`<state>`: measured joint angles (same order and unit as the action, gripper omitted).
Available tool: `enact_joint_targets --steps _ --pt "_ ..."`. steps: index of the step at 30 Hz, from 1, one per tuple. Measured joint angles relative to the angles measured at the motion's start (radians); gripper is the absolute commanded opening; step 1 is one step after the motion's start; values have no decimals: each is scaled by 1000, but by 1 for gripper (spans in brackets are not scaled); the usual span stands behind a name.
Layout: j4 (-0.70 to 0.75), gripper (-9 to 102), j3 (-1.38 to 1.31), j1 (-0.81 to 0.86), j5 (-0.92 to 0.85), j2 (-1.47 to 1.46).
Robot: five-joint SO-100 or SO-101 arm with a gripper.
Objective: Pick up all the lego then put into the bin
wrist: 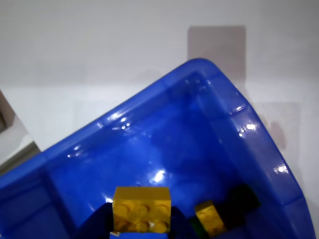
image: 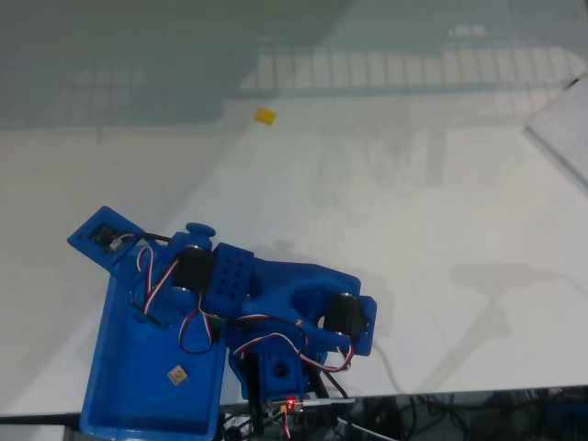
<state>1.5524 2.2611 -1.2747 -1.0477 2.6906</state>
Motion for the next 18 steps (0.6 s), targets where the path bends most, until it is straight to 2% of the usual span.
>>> enact_joint_targets --steps 3,10,14,18 --pt "0 25 0 -5 -2 -2" --pt "0 35 0 46 -14 -17" --pt "-21 35 0 163 -57 -51" --pt "-133 35 0 387 -143 -101"
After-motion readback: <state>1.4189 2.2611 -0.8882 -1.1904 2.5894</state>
